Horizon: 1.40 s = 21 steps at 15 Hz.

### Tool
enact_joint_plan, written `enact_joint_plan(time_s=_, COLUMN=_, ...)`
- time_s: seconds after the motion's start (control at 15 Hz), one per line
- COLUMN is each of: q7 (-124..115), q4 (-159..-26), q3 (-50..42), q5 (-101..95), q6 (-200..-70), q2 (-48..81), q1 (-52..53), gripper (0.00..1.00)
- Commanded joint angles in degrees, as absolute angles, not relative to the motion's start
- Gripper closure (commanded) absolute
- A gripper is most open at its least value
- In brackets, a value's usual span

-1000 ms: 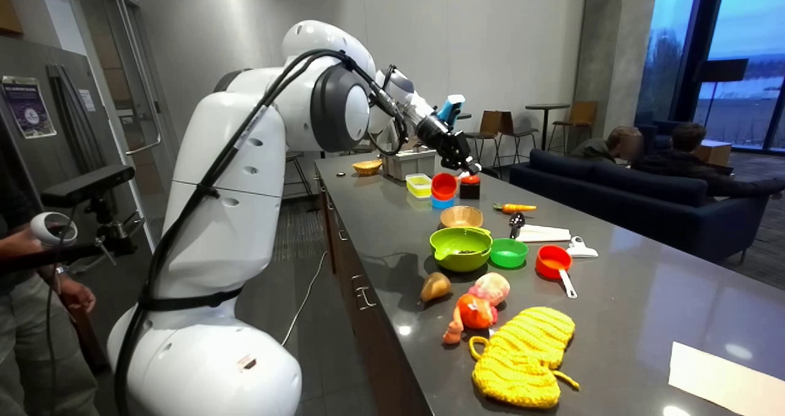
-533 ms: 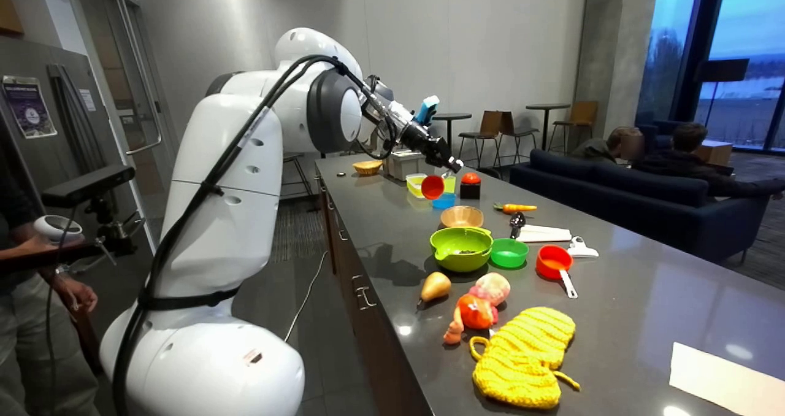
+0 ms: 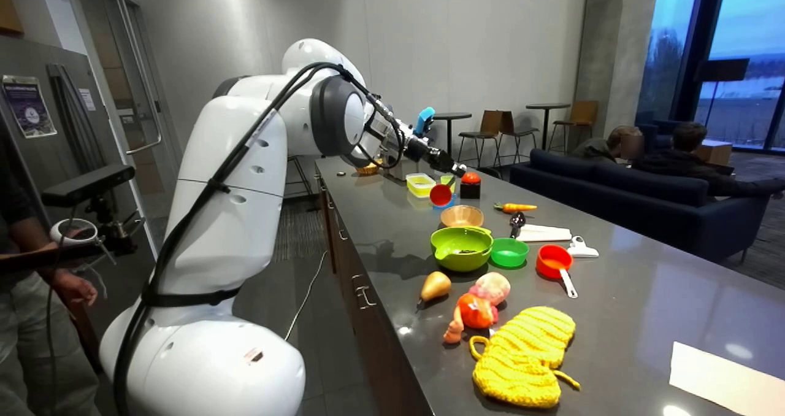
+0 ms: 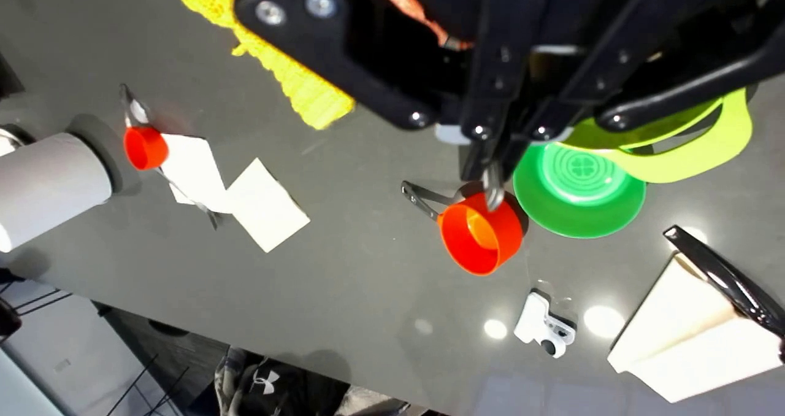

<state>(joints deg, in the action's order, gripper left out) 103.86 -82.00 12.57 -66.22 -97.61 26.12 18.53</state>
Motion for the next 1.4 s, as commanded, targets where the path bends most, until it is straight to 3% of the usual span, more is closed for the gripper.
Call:
enact_joint_plan(time_s=0.0, q7=95.6, q4=-79.8, q3=12.3, q5=-65.2, q6=-98.1, q2=27.6, q1=19.0, gripper=0.99)
enact_joint_plan(time_s=0.8, q7=84.3, q4=-79.6, q3=8.0, q5=-84.6, q6=-96.4, q2=34.0, q1=22.6, gripper=0.99)
enact_joint_plan(time_s=0.87, q7=84.6, q4=-79.1, q3=9.7, q5=-82.3, q6=-97.0, q2=34.9, q1=22.5, gripper=0.95)
enact_joint_plan(time_s=1.27, q7=84.6, q4=-79.0, q3=8.7, q5=-83.9, q6=-96.7, q2=35.0, q1=22.0, gripper=0.95)
enact_joint_plan(time_s=1.33, q7=84.6, q4=-79.4, q3=8.9, q5=-83.4, q6=-96.0, q2=35.0, q1=22.4, gripper=0.99)
